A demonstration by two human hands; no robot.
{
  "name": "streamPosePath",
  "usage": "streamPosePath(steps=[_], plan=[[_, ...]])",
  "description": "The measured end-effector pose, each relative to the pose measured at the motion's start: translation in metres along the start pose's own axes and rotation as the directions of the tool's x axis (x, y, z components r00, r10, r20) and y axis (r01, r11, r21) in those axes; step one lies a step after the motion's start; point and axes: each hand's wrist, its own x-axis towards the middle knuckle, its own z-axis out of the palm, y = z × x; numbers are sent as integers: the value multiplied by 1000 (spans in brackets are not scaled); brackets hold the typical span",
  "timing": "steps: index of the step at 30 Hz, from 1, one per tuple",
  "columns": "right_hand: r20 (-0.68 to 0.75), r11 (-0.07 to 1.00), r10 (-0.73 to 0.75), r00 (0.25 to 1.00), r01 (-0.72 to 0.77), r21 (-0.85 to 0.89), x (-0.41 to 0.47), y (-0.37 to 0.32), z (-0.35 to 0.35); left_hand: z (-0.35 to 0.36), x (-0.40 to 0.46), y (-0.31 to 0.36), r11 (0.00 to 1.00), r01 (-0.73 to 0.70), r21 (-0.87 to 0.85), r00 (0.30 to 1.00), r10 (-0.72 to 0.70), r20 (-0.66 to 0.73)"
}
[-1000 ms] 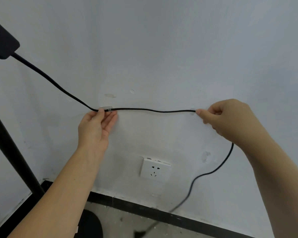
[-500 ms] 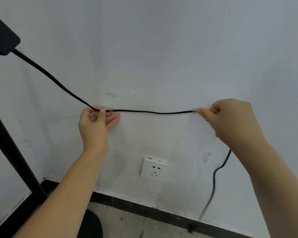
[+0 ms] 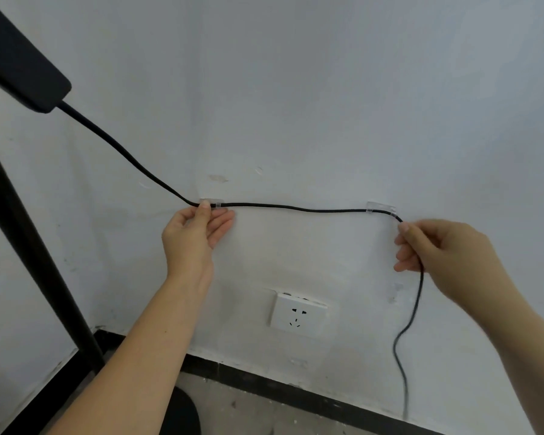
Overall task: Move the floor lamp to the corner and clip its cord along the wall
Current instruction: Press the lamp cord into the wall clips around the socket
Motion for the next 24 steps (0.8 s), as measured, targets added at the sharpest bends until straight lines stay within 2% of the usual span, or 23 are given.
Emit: streamPosePath(steps=[3, 5, 8, 10, 17, 24], plan=[[8, 974, 74, 997, -74, 212, -15, 17, 22, 0, -1, 2, 995, 77, -60, 996, -75, 37], [74, 919, 135, 988, -153, 363, -33, 32, 41, -3, 1, 4, 991, 109, -83, 993, -104, 59], [202, 852, 178, 963, -254, 457, -63, 58, 64, -4, 4, 5, 988, 127, -86, 989, -119, 89], [229, 841, 208, 951, -293, 454, -71, 69, 69, -4, 4, 5, 989, 128, -80, 989, -121, 90], [73, 892, 311, 947, -318, 320, -56, 83, 61, -3, 7, 4, 994, 111, 6, 989, -111, 99], [25, 884, 393, 919, -385, 266, -47, 100, 43, -7, 10, 1, 994, 94, 63, 989, -100, 109]])
